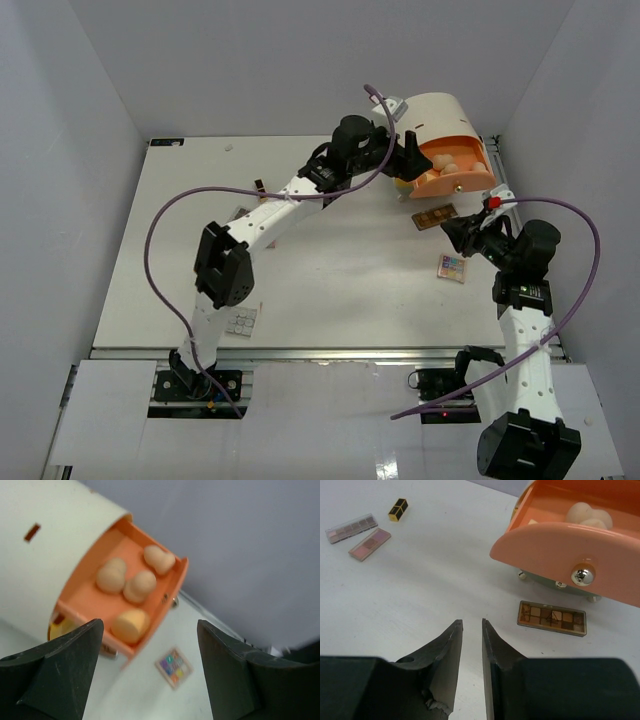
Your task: Organize the makeup
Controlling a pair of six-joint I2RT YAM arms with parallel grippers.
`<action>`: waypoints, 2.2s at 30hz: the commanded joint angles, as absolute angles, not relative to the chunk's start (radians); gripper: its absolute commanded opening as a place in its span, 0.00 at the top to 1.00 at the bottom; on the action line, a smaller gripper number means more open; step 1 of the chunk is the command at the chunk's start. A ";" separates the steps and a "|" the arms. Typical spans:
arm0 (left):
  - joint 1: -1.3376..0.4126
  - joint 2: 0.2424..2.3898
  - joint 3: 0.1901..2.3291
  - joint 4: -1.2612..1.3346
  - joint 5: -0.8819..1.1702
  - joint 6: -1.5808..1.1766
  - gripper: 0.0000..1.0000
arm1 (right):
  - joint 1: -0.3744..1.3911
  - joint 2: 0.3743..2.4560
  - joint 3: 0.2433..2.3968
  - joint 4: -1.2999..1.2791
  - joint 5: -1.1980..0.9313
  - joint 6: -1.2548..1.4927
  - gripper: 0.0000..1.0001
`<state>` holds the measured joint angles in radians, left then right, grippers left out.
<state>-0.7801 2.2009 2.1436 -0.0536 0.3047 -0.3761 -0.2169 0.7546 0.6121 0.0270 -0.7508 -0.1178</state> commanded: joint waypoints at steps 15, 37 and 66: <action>-0.674 1.087 0.941 -0.017 0.107 -0.145 0.03 | -0.196 1.045 0.814 -0.032 -0.325 0.130 0.82; -0.667 0.982 0.807 -0.016 0.011 -0.108 0.02 | -0.174 1.272 0.885 0.126 -0.242 0.372 0.89; -0.643 1.010 0.808 -0.023 -0.032 -0.088 0.02 | -0.066 1.676 1.216 0.336 -0.222 0.466 0.86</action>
<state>-0.6495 1.0100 0.8104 -0.0231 -0.0256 -0.0950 -0.0753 1.6613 1.1519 0.2321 -0.2211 0.4679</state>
